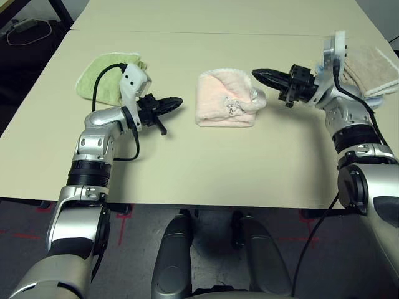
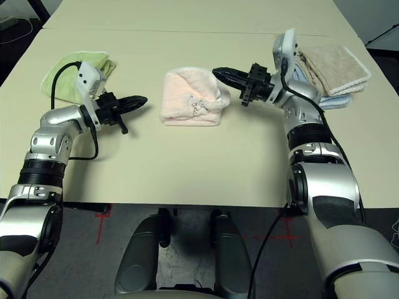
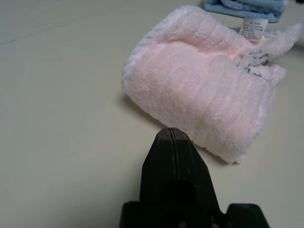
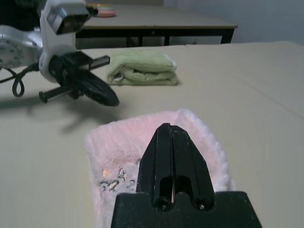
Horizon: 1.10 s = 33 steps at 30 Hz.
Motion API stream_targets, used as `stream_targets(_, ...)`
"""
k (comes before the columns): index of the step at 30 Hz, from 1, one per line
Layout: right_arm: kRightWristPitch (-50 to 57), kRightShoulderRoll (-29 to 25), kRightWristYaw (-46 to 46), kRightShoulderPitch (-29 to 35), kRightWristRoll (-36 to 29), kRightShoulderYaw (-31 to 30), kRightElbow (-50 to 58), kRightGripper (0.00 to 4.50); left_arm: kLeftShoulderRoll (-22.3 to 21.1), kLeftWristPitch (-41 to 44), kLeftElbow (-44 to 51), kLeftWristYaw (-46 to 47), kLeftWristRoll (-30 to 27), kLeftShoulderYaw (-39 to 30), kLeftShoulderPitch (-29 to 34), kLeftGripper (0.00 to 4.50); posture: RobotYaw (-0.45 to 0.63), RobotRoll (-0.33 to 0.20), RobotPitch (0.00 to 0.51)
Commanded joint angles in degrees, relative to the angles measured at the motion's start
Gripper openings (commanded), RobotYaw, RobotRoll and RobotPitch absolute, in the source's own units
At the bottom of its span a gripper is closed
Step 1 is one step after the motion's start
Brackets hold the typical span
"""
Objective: Fold the towel and set it aside.
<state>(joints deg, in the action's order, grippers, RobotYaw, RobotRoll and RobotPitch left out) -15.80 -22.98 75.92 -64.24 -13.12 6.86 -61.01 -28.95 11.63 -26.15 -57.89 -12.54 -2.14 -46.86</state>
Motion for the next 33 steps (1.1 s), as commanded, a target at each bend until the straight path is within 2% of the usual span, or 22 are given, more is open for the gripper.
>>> stream_targets(1, -1.0, 0.7, -1.9, -0.5, 2.5, -1.6, -1.6, 0.0, 1.7, 0.1, -2.1, 0.0, -0.4, 0.9, -4.8, 0.05, 0.08, 0.0, 0.21)
stream_targets(5, -1.6, 1.4, -2.6, -0.5, 3.5, -2.1, -2.8, 0.0, 3.5, -0.5, -6.2, -0.9, 0.3, 2.0, -9.8, 0.05, 0.08, 0.0, 0.211)
stream_targets(9, -1.8, 1.9, -3.1, -0.1, 3.9, -2.0, -3.5, 0.0, 5.6, -0.8, -9.1, -2.6, 0.8, 3.9, -11.9, 0.05, 0.08, 0.0, 0.212)
stream_targets(19, -1.4, 2.3, -2.3, 1.3, 3.6, -1.9, -2.6, 0.0, 9.4, -1.3, -11.2, -2.5, 2.6, 7.4, -8.8, 0.05, 0.06, 0.0, 0.217)
stream_targets(26, -1.6, 3.0, -1.8, 3.0, 5.0, -3.2, -2.4, 0.0, 9.7, -3.9, -15.2, -3.2, 5.5, 9.3, -9.1, 0.05, 0.07, 0.0, 0.218)
stream_targets(33, -3.1, 1.7, -4.0, 5.4, 9.4, -6.3, -5.7, 0.0, 8.9, -8.5, -25.5, -4.1, 8.8, 10.0, -12.0, 0.05, 0.06, 0.0, 0.22)
